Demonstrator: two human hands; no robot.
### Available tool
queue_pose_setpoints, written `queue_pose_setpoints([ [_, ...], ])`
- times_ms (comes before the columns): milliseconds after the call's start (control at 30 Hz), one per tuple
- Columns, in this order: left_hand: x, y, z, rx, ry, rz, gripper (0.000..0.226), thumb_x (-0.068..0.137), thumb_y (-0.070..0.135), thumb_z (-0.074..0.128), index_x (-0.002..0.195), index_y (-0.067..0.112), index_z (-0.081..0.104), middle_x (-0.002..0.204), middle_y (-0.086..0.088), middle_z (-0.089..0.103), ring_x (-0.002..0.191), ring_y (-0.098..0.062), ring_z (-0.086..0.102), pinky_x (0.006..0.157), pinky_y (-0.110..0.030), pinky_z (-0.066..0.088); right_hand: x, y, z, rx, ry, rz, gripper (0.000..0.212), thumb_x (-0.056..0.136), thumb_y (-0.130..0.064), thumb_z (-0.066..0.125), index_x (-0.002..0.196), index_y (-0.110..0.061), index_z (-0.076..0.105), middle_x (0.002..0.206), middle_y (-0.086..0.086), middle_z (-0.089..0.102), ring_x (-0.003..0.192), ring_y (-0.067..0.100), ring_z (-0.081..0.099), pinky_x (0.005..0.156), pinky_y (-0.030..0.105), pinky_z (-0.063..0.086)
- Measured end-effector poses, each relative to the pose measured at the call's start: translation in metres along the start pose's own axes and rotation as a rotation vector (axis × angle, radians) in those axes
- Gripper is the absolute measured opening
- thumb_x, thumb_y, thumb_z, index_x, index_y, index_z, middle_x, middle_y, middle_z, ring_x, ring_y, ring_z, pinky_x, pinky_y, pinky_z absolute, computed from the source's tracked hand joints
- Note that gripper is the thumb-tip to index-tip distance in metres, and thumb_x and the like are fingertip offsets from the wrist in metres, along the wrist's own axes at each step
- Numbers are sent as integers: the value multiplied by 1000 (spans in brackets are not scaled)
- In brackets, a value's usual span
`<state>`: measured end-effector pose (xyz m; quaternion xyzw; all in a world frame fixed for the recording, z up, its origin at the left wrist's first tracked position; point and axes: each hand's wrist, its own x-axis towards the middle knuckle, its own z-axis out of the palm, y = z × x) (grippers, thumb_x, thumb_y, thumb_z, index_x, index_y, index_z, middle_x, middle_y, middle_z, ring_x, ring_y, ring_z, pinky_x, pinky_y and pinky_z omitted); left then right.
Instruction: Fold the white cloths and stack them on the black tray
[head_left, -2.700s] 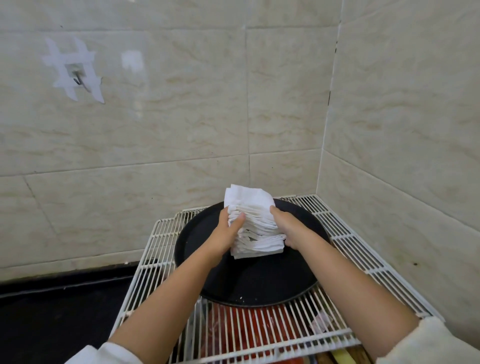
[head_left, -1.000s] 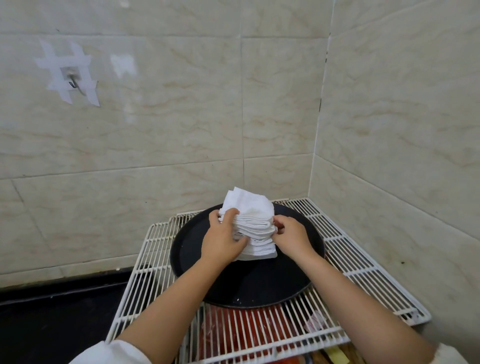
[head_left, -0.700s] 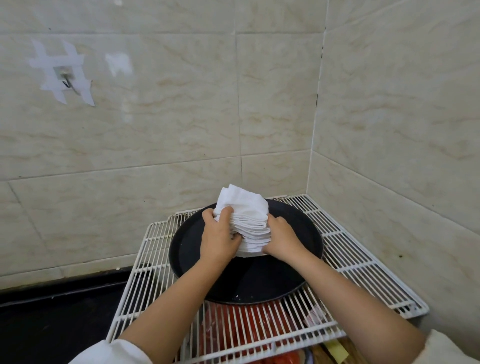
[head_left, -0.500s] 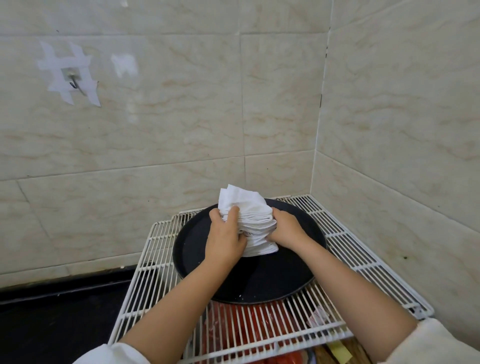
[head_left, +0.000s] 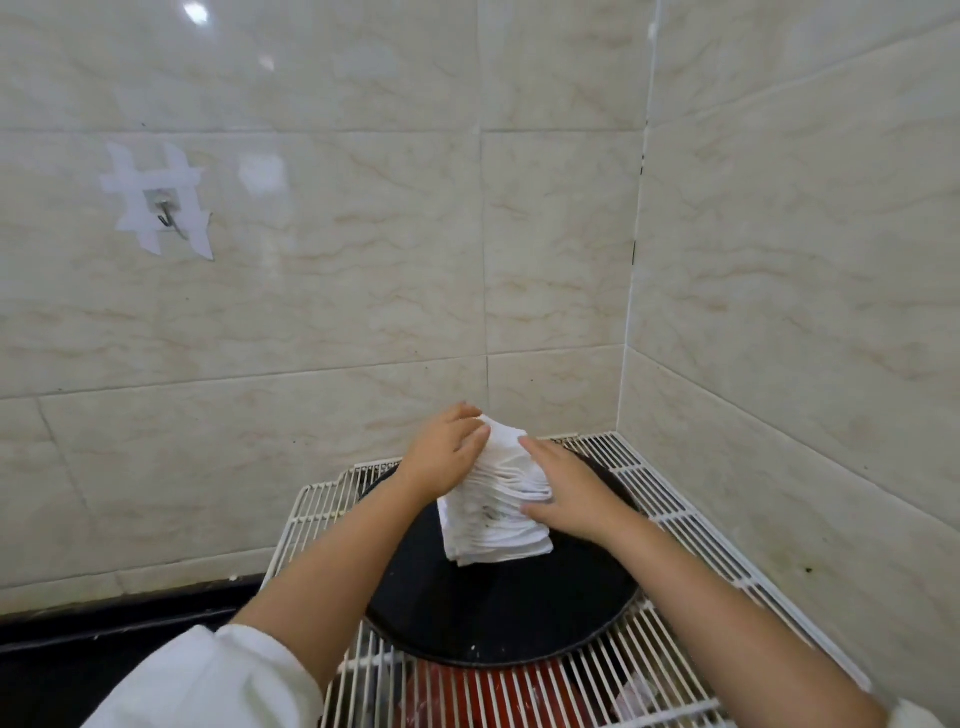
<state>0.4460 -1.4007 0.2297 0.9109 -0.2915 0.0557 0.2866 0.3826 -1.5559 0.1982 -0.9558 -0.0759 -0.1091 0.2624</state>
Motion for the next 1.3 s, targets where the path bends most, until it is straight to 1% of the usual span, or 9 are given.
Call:
queue_pose_setpoints([
  [100, 14, 8, -7, 0, -228, -120, 31, 102, 23, 30, 106, 7, 56, 128, -14, 53, 134, -25, 39, 89, -24, 32, 4, 3, 2, -127, 105, -61, 34, 83, 0, 51, 116, -6, 59, 121, 10, 58, 116, 24, 52, 96, 24, 38],
  [200, 17, 0, -3, 69, -311, -202, 42, 101, 31, 28, 116, 3, 56, 134, -17, 51, 125, -30, 45, 102, -31, 34, 6, 13, 6, -304, 235, -268, 28, 61, 16, 59, 81, -3, 65, 83, 14, 66, 77, 28, 63, 65, 31, 55],
  [333, 3, -17, 12, 34, -179, -232, 73, 85, 58, 28, 122, -2, 50, 135, -15, 47, 124, -30, 44, 106, -43, 34, 8, 18, 18, -446, 295, -319, 33, 40, 15, 69, 61, -7, 57, 61, 8, 61, 54, 24, 58, 43, 26, 48],
  [433, -5, -20, 23, -79, -94, -233, 53, 96, 40, 38, 131, 1, 42, 141, -12, 40, 132, -27, 35, 111, -42, 28, 2, 18, 27, -401, 279, -244, 35, 39, 13, 75, 62, -7, 59, 59, 6, 62, 49, 23, 59, 37, 25, 48],
  [533, -8, -15, 24, -137, 38, -162, 58, 94, 42, 42, 138, 3, 36, 145, -12, 37, 134, -26, 33, 113, -42, 27, -1, 19, 25, -287, 329, -151, 24, 63, 10, 62, 85, -1, 66, 82, 15, 67, 73, 33, 65, 57, 37, 55],
  [667, -22, -11, 30, -163, 73, -39, 58, 96, 32, 46, 145, 11, 25, 156, -7, 18, 146, -19, 12, 117, -33, 14, -5, 12, 12, 113, 171, 199, 51, 87, -5, 47, 137, -8, 37, 138, 12, 45, 125, 27, 44, 102, 33, 37],
  [833, -40, -26, 34, -304, 23, -50, 61, 97, 41, 35, 147, 9, 21, 156, -10, 20, 146, -21, 15, 121, -41, 12, -1, 6, 15, 648, 62, 439, 44, 98, -24, 32, 141, -18, 32, 142, 0, 41, 128, 18, 39, 111, 33, 30],
  [1067, -46, -41, 40, -371, -113, -47, 56, 100, 27, 34, 148, 14, 8, 138, 11, 30, 126, -3, 32, 100, -14, 25, 2, 7, 27, 774, 68, 482, 43, 99, -30, 28, 141, -19, 33, 147, 1, 38, 134, 20, 37, 115, 43, 29],
  [1300, -43, -50, 23, -318, -133, -94, 81, 86, 51, 41, 150, 17, 3, 155, 1, 23, 141, -17, 27, 118, -35, 21, 3, -2, 16, 604, 82, 438, 45, 99, -30, 29, 142, -16, 30, 150, 3, 34, 137, 21, 33, 116, 38, 26],
])
